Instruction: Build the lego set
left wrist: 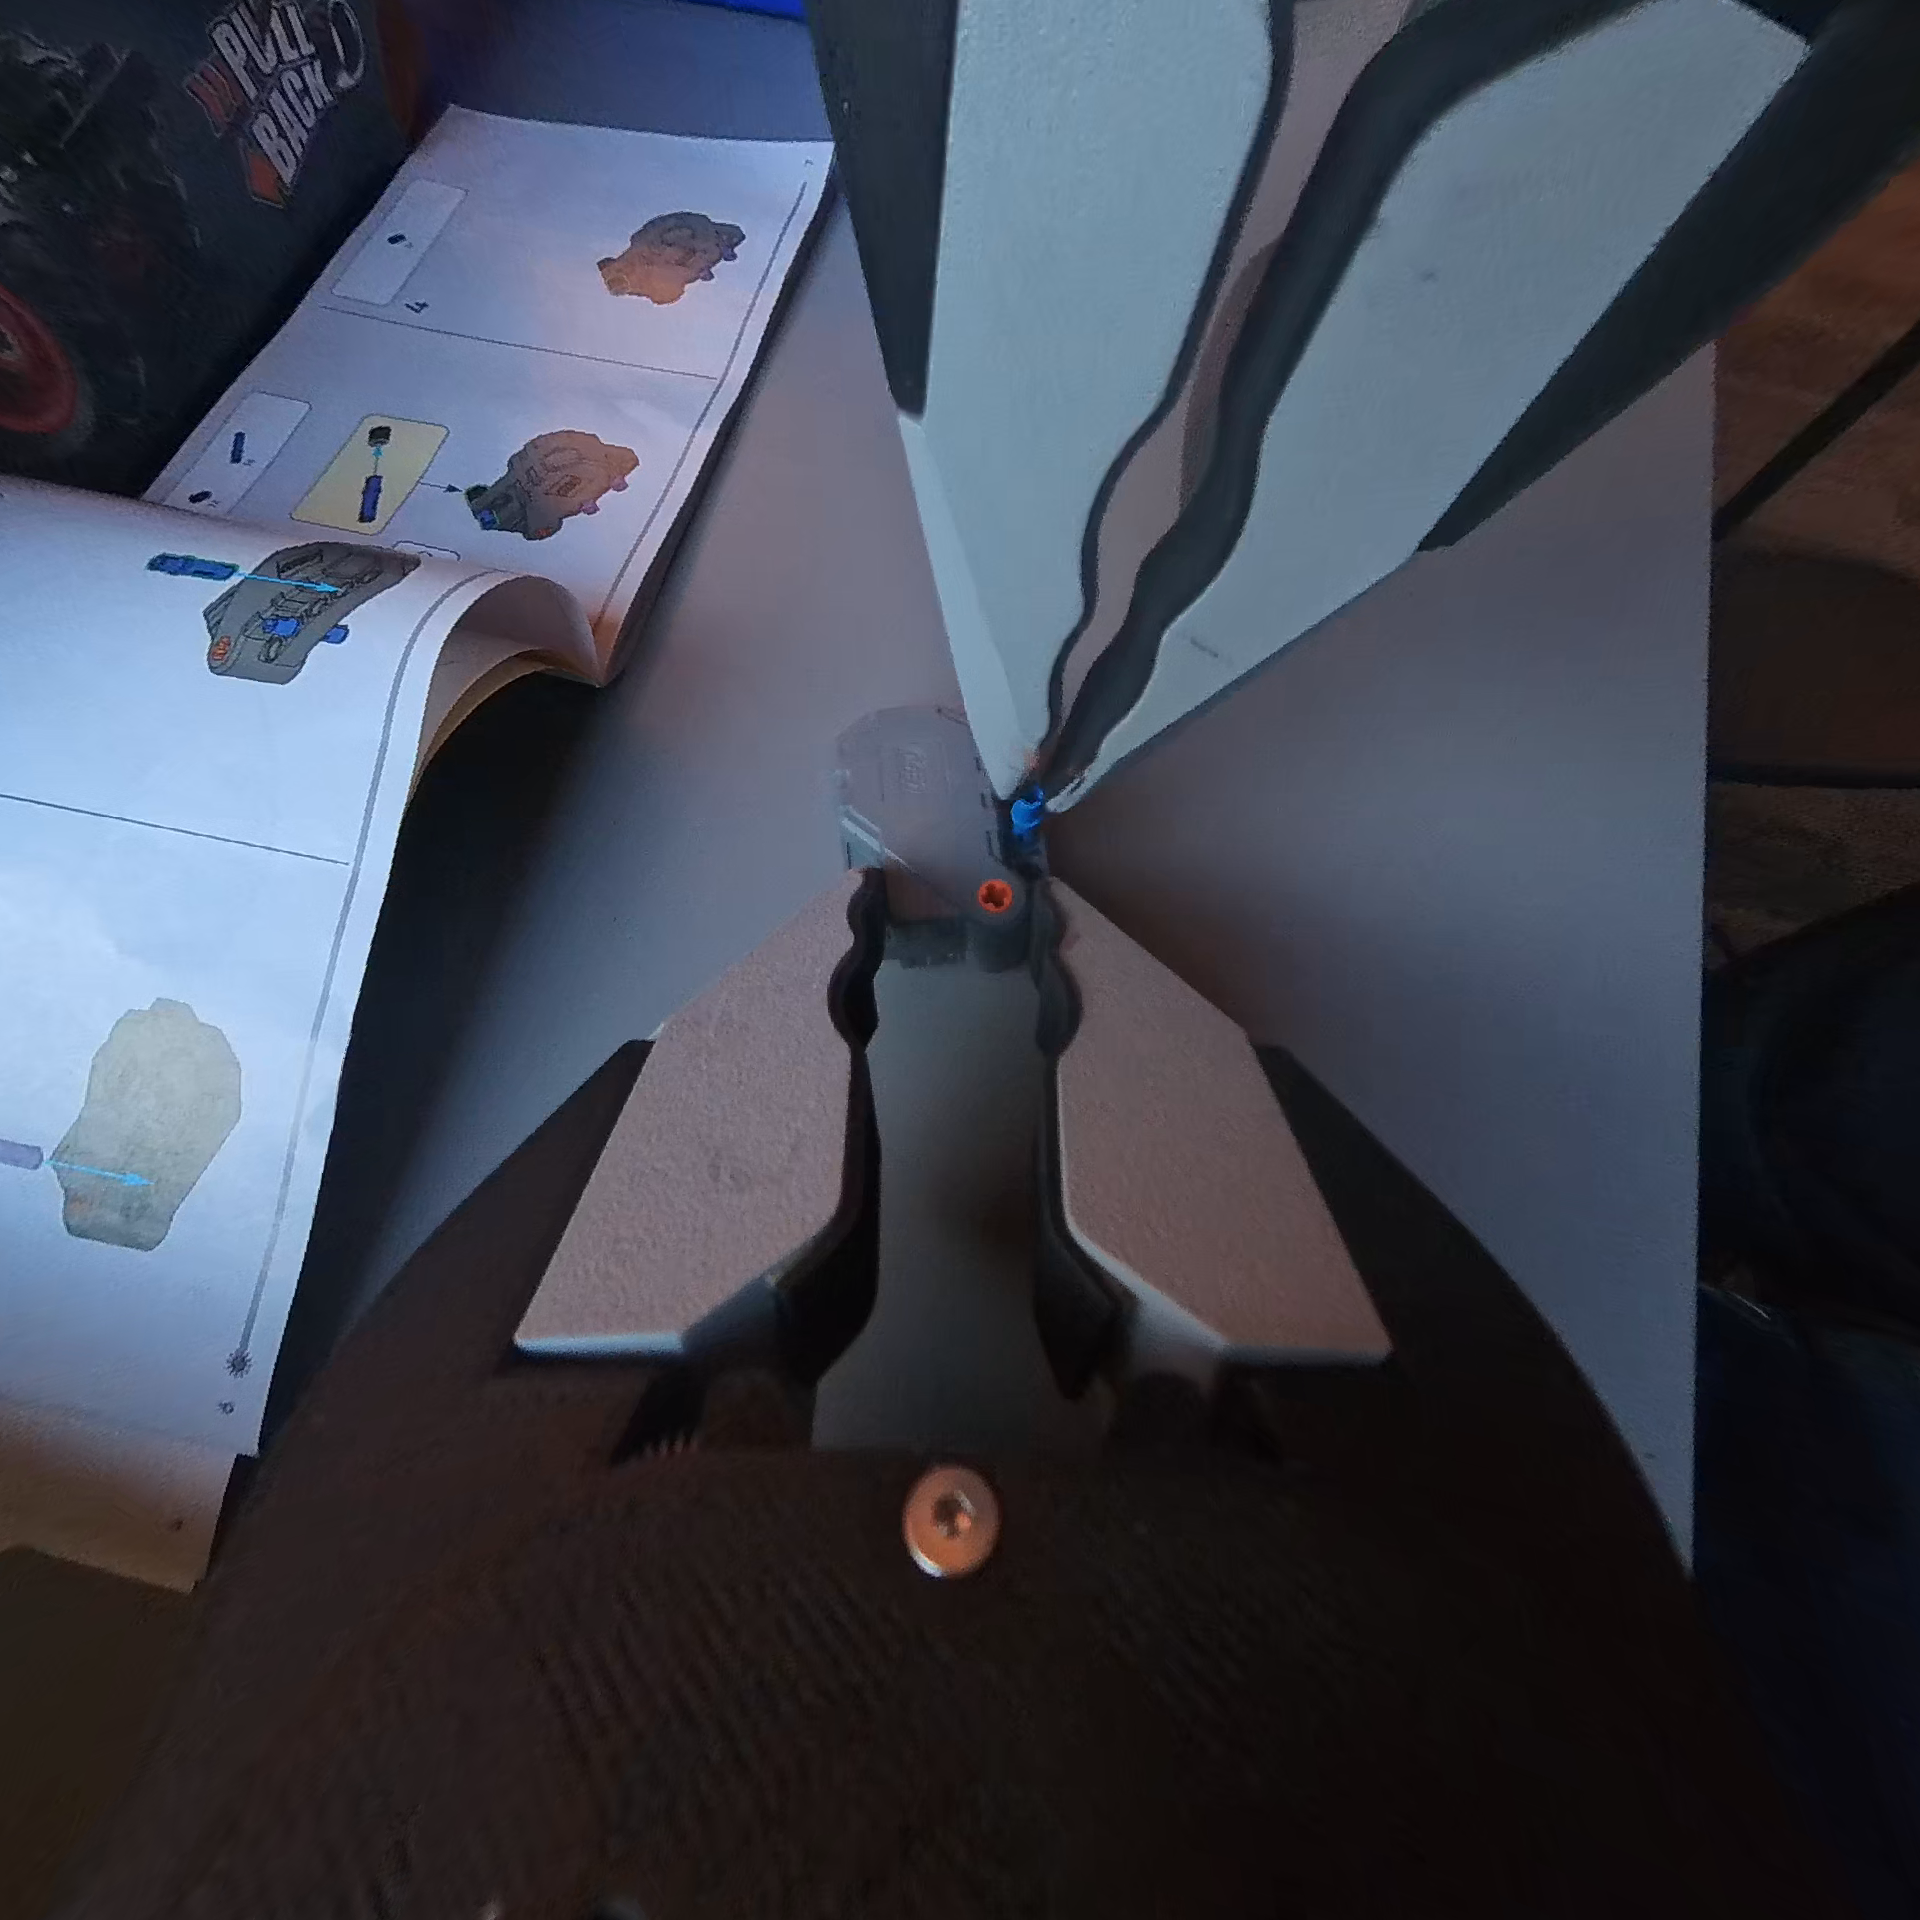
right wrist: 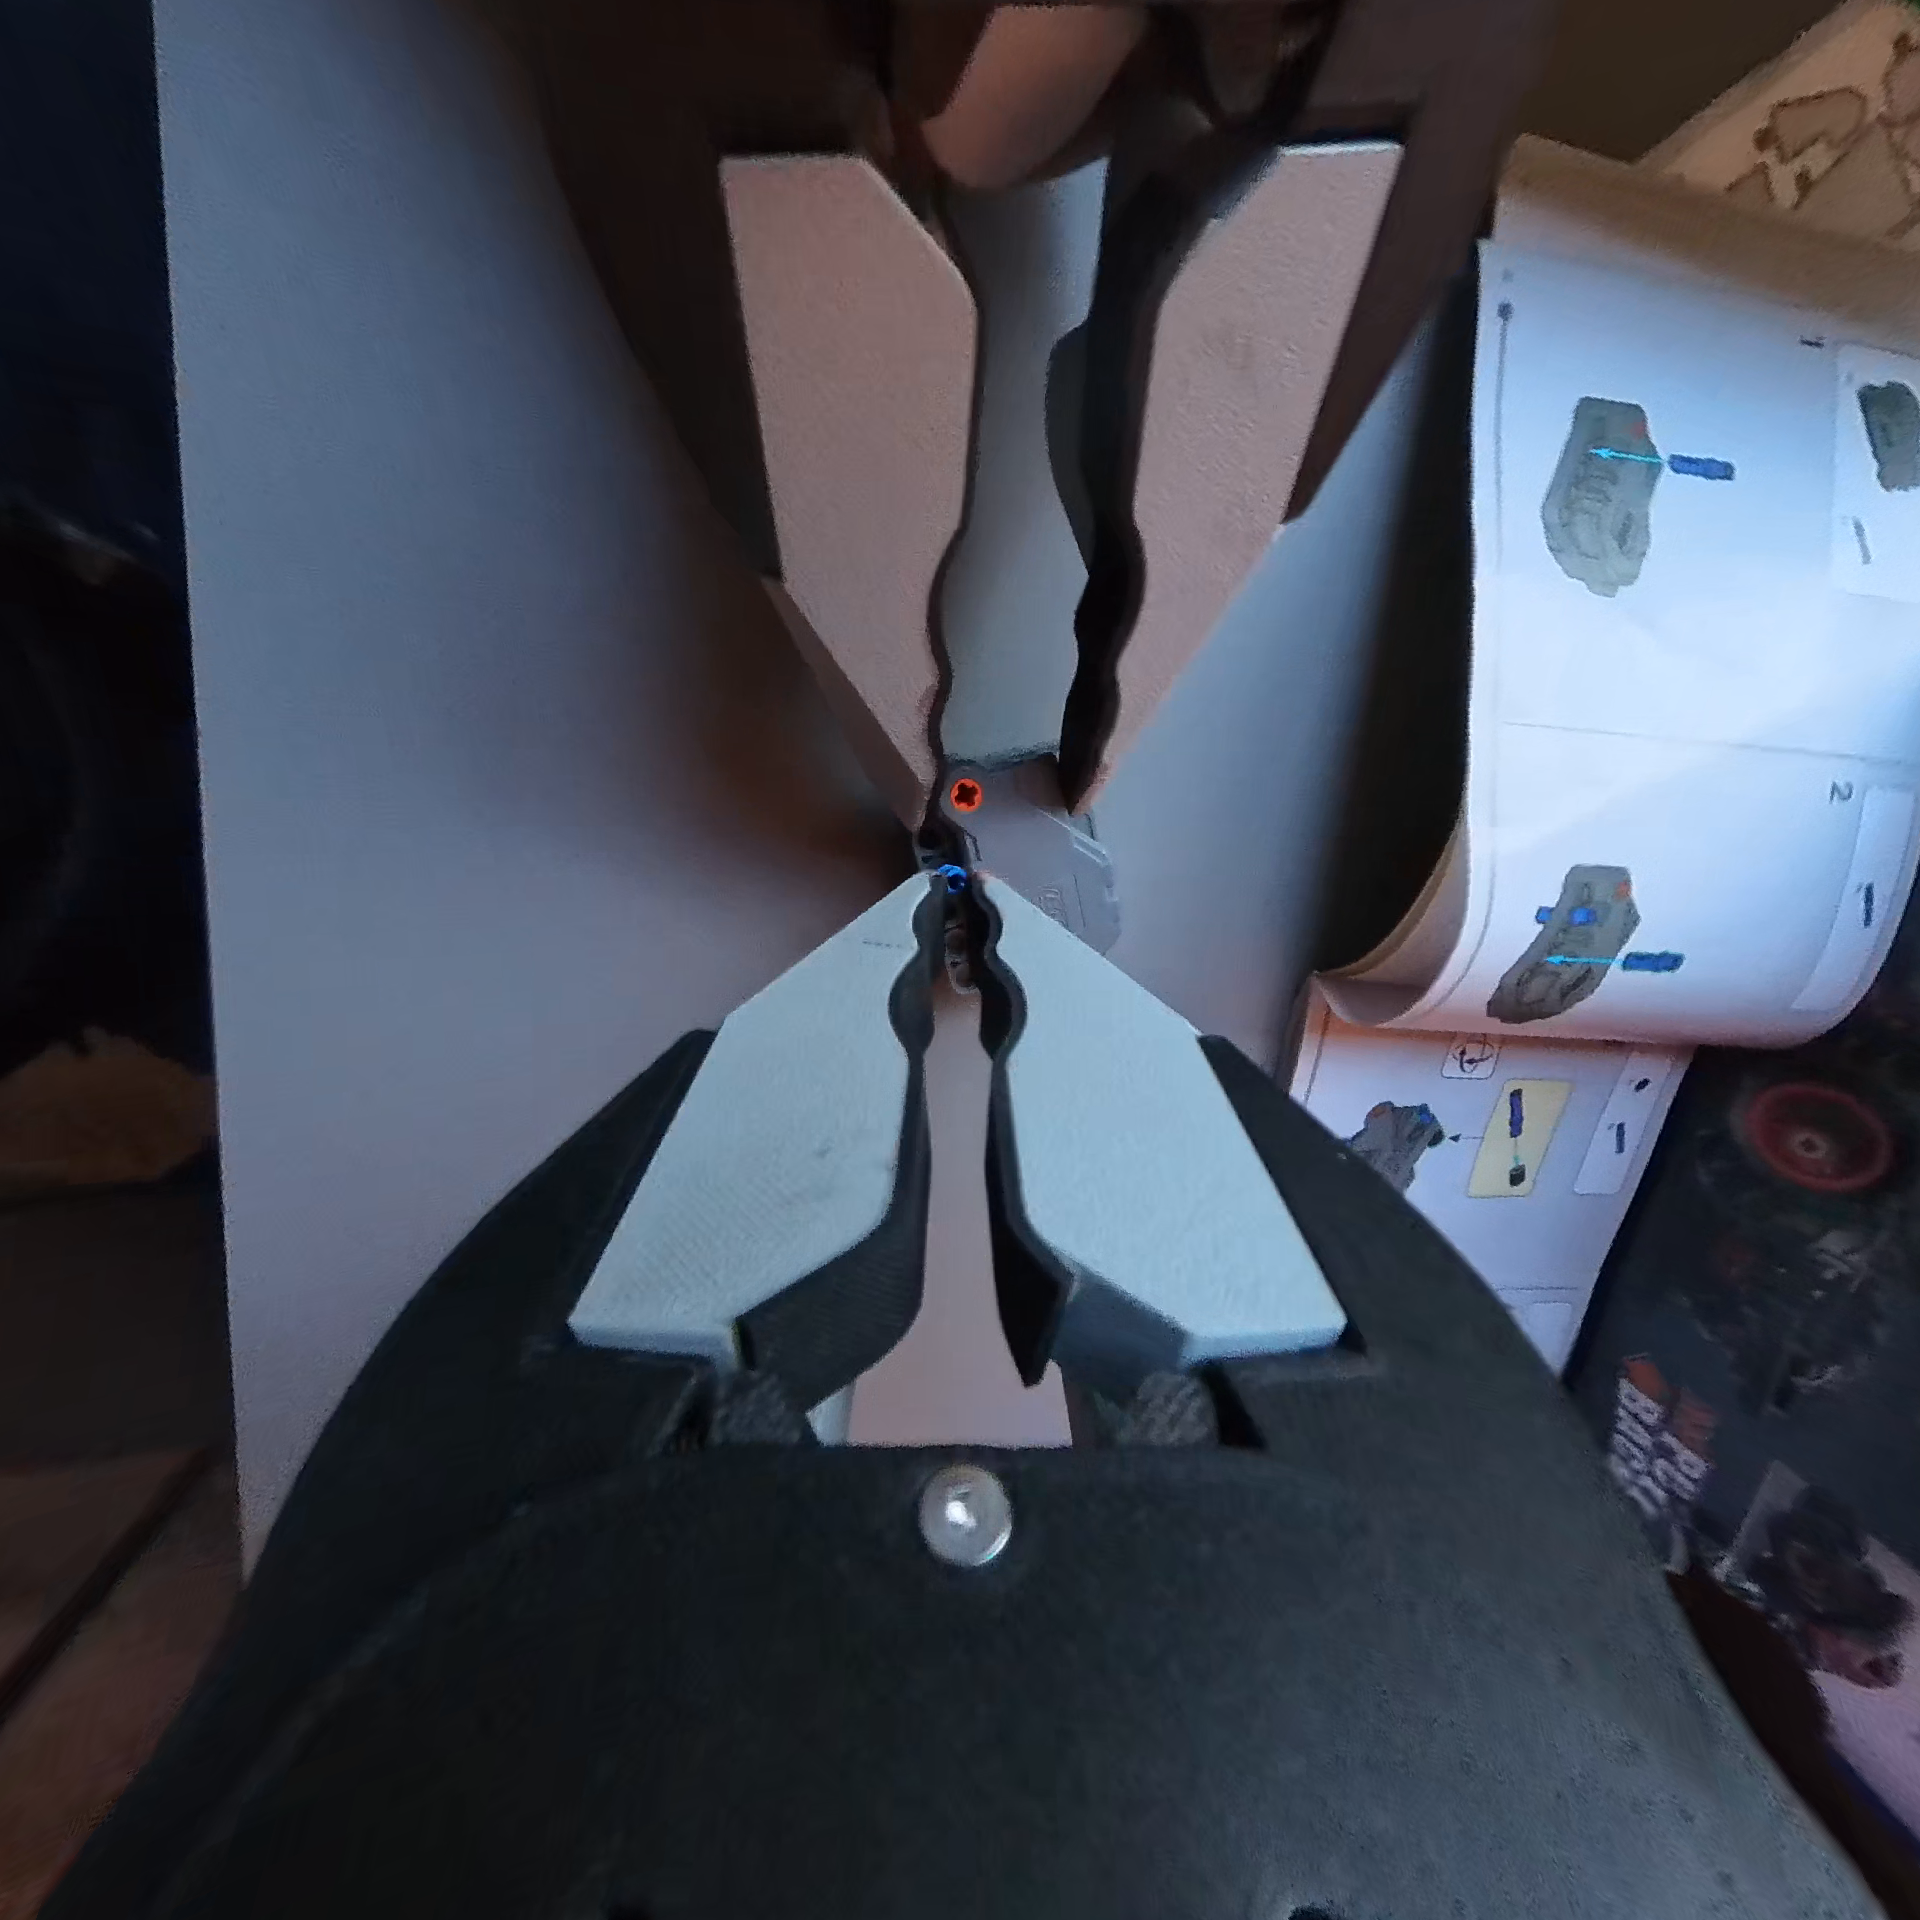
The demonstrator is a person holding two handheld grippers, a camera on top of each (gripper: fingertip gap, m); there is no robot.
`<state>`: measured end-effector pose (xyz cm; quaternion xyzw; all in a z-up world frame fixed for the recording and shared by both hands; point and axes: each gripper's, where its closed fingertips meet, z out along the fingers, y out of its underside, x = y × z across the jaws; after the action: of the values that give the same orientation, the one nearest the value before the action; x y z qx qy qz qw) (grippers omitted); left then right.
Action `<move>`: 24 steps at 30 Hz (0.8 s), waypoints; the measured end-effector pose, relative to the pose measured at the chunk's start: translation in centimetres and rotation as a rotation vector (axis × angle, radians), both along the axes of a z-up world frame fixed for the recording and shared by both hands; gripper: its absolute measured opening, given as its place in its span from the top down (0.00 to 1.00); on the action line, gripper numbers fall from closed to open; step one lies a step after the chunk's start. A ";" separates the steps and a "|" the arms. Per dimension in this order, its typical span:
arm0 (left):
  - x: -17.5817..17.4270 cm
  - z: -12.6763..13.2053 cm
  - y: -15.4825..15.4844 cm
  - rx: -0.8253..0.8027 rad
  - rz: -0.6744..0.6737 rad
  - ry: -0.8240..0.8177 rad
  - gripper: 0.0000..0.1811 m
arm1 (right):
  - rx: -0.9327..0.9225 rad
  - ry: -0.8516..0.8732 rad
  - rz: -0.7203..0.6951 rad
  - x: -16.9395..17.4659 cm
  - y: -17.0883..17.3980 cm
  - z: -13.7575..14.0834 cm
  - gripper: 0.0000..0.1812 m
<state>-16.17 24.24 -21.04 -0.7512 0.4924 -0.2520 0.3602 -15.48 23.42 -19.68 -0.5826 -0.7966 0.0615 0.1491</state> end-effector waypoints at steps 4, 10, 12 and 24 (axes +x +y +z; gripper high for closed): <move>0.0 -0.1 0.0 0.011 -0.003 0.011 0.86 | 0.027 -0.062 0.055 0.1 -0.2 -0.2 1.00; 0.0 -0.1 -0.1 0.014 -0.005 0.012 0.86 | 0.039 -0.071 0.076 0.1 -0.3 -0.3 1.00; 0.1 -0.1 -0.1 0.016 -0.005 0.012 0.86 | 0.035 -0.076 0.078 0.1 -0.3 -0.3 1.00; 0.2 0.2 -0.1 0.005 -0.006 -0.010 0.87 | -0.004 -0.026 0.086 0.0 -0.5 -0.6 1.00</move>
<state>-16.02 24.14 -20.88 -0.7475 0.4936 -0.2554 0.3639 -15.47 22.90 -20.25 -0.5490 -0.8226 0.0619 0.1348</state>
